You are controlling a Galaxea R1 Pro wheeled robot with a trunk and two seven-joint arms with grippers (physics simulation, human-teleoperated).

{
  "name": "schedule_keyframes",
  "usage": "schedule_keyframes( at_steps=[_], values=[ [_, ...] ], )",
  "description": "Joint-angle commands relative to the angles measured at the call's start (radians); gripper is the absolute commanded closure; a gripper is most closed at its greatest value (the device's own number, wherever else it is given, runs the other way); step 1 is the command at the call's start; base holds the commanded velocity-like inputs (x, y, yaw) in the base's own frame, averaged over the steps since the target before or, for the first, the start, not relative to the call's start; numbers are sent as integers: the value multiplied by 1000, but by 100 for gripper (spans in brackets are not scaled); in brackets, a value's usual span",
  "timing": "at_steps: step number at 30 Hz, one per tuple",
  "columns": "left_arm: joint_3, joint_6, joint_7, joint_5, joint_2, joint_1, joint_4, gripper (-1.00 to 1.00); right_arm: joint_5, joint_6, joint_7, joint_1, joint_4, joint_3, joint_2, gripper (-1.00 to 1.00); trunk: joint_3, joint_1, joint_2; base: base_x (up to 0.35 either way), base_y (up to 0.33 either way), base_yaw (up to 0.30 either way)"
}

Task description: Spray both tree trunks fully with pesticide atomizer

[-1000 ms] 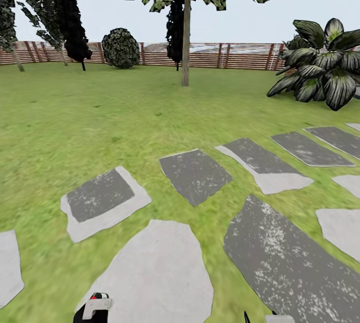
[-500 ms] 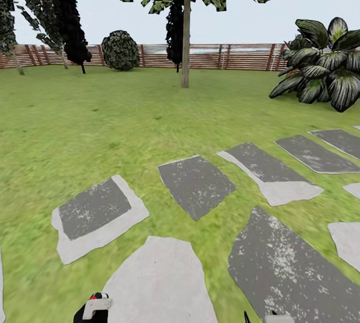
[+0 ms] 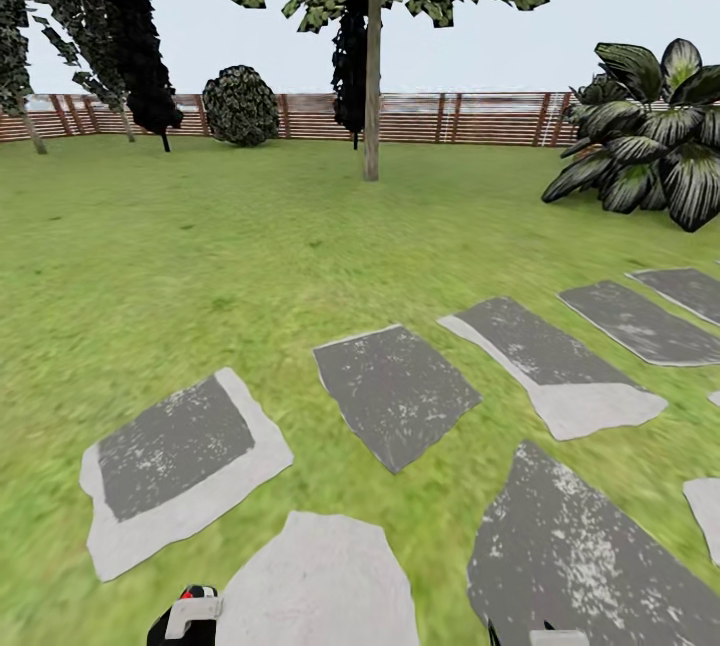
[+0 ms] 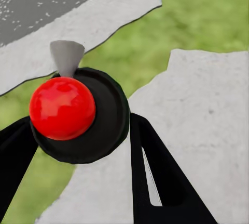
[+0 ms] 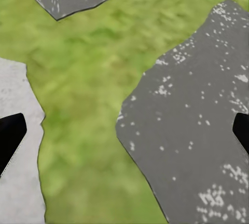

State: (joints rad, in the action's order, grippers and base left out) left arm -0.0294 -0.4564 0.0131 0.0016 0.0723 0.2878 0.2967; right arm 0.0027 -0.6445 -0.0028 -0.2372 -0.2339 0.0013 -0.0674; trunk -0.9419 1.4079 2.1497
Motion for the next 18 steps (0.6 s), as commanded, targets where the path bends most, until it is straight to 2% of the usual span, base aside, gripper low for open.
schedule_keyframes(
  at_steps=[1, 18],
  values=[
    [-1, -3, 1, 0, 0, 1, -1, 100, 0, -3, 0, -1, 1, 0, 0, -100, -1, 0, 0, 339, 0, 0],
    [-1, -4, 1, 0, 0, 1, -1, 100, 0, -3, 0, -1, 1, 0, 0, -100, -1, 0, 0, 339, 0, 0]
  ],
)
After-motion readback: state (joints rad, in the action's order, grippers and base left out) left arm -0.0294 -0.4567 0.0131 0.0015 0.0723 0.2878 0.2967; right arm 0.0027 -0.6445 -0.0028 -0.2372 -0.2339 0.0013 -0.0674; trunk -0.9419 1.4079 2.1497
